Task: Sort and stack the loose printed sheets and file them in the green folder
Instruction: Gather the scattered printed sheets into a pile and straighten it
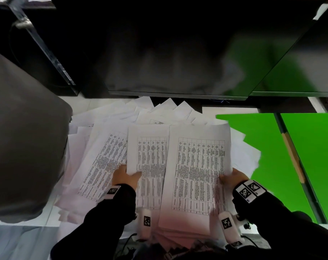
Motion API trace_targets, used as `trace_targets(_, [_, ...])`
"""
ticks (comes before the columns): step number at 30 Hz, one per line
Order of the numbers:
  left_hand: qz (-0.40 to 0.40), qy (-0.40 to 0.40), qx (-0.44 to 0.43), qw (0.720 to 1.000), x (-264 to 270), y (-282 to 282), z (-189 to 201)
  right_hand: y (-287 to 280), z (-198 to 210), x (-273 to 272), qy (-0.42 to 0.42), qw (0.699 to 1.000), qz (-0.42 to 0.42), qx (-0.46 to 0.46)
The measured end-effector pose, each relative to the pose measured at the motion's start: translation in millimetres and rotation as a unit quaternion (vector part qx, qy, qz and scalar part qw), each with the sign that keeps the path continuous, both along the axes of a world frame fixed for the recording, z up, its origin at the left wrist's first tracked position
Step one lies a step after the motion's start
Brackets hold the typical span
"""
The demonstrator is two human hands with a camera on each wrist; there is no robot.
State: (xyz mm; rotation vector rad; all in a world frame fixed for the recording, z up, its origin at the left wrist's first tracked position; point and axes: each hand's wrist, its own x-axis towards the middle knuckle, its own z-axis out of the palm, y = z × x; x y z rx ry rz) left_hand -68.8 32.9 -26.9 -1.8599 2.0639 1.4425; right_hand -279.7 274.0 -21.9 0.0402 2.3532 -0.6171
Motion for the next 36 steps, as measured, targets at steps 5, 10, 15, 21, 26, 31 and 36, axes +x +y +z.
trace_targets(5, [-0.011, 0.012, 0.017, 1.0, 0, 2, 3, -1, -2, 0, 0.002, 1.0, -0.016, -0.002])
trace_targets(10, [0.021, 0.046, -0.025, 0.998, 8, -11, 13, 1, 4, 0, 0.007, 1.0, 0.015, 0.005])
trace_targets(15, [0.059, 0.126, -0.048, 0.989, 25, -28, 24, 1, 7, 0, 0.019, 0.999, 0.016, -0.021])
trace_targets(21, [-0.009, 0.156, -0.007, 0.988, 31, -25, 23, -24, 7, 5, -0.016, 0.994, 0.036, -0.105])
trace_targets(26, [-0.004, 0.214, 0.101, 0.972, 21, -11, 29, -42, 21, 16, -0.025, 0.993, 0.051, -0.105])
trace_targets(31, [0.005, 0.228, 0.149, 0.962, 17, -8, 35, -50, 29, 22, -0.034, 0.989, 0.07, -0.123])
trace_targets(36, [0.017, 0.2, 0.163, 0.966, 21, -20, 27, -51, 30, 24, -0.017, 0.986, 0.042, -0.16])
